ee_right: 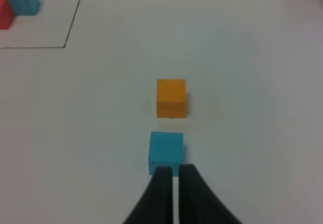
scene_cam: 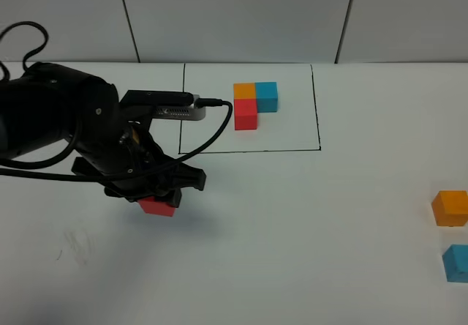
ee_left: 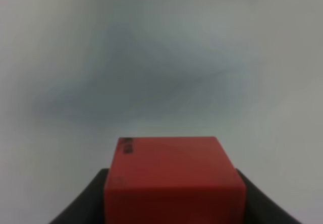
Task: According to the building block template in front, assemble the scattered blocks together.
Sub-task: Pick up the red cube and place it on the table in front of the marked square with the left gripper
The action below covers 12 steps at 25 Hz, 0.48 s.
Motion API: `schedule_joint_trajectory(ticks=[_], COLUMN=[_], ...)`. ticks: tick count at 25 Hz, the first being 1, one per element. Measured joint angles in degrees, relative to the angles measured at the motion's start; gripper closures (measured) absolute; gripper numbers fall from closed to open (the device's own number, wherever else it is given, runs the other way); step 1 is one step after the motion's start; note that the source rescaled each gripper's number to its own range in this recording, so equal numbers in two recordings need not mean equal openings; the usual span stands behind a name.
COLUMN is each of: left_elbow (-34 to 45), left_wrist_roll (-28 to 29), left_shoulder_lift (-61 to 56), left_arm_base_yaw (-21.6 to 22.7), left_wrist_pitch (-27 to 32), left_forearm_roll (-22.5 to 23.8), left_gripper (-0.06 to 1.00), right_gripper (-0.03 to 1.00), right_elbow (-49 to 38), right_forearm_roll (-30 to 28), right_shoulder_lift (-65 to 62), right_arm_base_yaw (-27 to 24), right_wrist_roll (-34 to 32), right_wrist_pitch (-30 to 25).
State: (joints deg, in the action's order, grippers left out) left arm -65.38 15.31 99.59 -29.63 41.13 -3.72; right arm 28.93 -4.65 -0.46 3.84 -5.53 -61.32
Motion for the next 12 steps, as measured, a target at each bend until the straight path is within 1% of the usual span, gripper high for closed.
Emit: schedule_joint_trajectory(ticks=[3, 6, 12], left_elbow=[-0.71, -0.71, -0.71], left_wrist_roll=[0.12, 0.43, 0.57], left_shoulder_lift=[1.82, 3.40, 5.92], left_arm_base_yaw=[-1.31, -1.66, -1.93], left_wrist_pitch=[-0.17, -0.91, -4.35], left_forearm_roll=[-0.19, -0.80, -2.78], left_gripper=[0.42, 0.42, 0.42], right_gripper=[0.97, 0.97, 0.97], right_elbow=[0.00, 0.00, 0.00], right_forearm_roll=[0.00, 0.00, 0.00], right_shoulder_lift=[0.00, 0.00, 0.00], right_arm_base_yaw=[0.00, 0.00, 0.00], right_wrist_roll=[0.05, 0.05, 0.05], right_wrist_pitch=[0.00, 0.00, 0.00])
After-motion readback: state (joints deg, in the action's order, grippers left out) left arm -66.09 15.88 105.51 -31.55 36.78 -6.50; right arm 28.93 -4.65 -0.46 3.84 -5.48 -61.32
